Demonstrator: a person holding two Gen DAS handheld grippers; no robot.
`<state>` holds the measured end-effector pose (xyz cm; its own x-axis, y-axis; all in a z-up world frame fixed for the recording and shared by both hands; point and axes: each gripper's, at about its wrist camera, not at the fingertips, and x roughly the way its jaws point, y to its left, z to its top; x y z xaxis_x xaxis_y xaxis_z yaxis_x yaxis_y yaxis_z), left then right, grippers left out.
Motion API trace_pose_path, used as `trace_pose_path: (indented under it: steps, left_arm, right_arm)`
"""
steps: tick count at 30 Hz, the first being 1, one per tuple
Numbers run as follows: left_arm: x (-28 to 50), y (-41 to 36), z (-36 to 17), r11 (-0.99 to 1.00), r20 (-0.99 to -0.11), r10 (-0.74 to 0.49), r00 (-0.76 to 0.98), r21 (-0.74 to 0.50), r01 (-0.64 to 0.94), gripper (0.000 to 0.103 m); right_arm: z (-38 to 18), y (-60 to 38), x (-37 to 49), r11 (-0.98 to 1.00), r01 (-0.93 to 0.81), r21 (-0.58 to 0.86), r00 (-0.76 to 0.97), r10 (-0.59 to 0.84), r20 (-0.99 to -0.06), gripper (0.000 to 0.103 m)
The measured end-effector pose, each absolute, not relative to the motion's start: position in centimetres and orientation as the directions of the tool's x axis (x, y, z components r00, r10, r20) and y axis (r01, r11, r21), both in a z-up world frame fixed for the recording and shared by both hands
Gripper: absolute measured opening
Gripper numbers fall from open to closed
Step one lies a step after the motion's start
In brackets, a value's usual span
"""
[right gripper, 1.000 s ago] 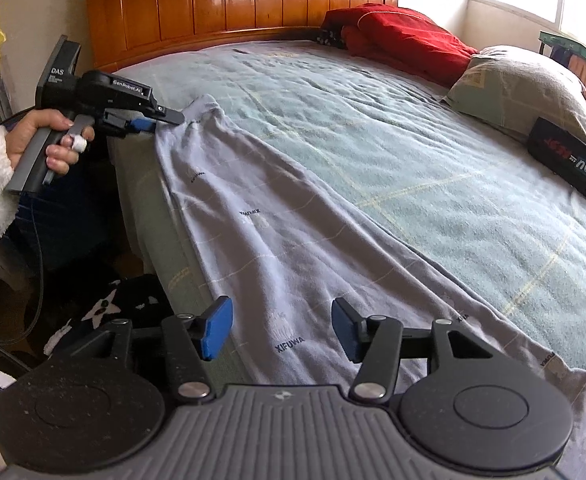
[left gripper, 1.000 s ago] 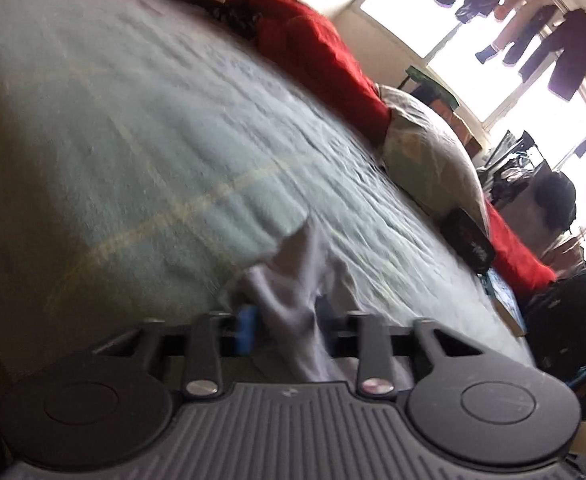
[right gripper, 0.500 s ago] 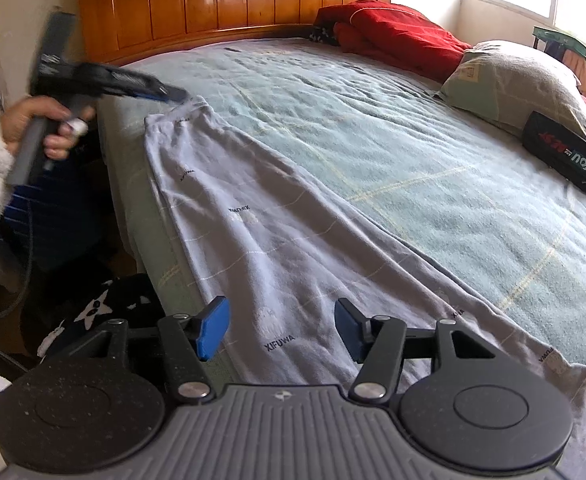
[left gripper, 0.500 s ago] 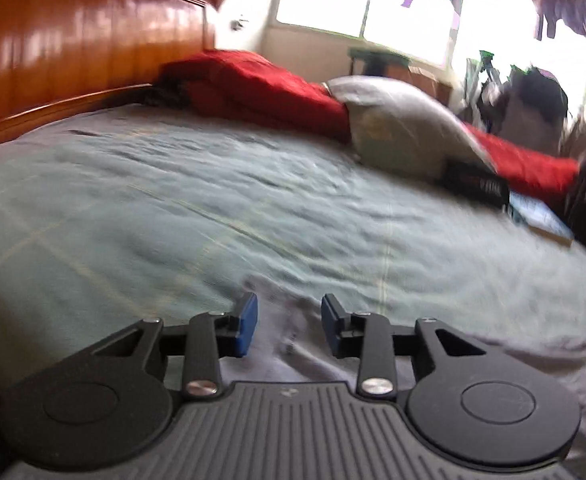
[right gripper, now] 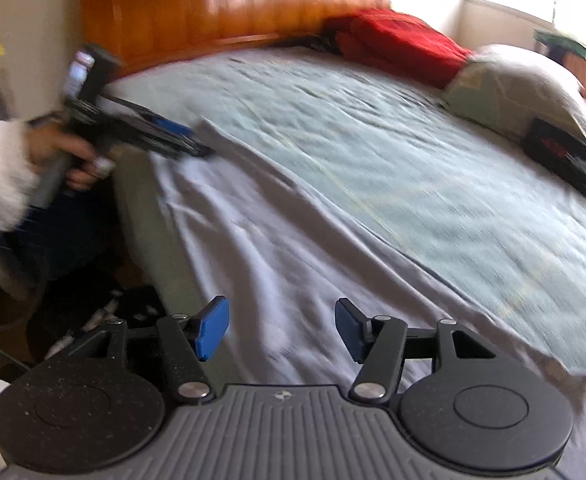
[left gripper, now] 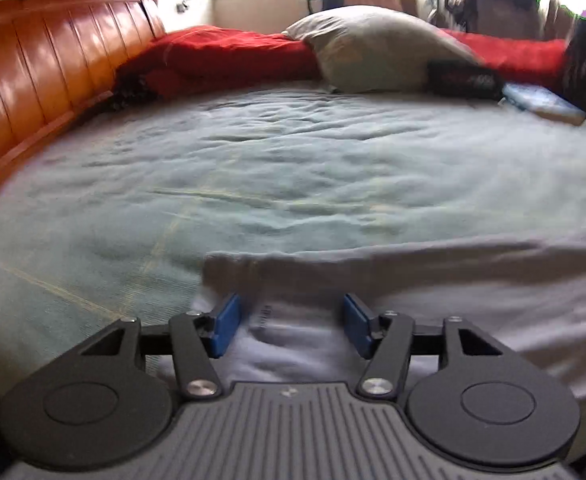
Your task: Fold clothes
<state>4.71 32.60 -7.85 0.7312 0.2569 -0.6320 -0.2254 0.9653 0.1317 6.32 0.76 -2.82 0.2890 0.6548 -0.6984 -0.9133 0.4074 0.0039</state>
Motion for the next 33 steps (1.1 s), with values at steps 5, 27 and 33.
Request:
trace_pose_path:
  steps: [5,27,33]
  left_arm:
    - [2.7,30.6,-5.8,0.972,-0.578,0.235,0.782,0.150,-0.181,0.064]
    - [0.7,29.4,-5.7,0.955,-0.577,0.298,0.761,0.172,-0.243,0.075]
    - [1.8,28.3,-6.6,0.970,-0.573,0.236,0.785,0.183,-0.158,0.075]
  right_arm:
    - [-3.1,3.9,4.9,0.258,-0.965,-0.045,0.215,0.682,-0.699,0.029]
    - [-5.1,9.1,4.7,0.113,-0.992,-0.055,0.117,0.666,-0.737,0.002]
    - [-5.2,8.8,5.3,0.119,-0.992,0.048,0.044,0.672,-0.739,0.002]
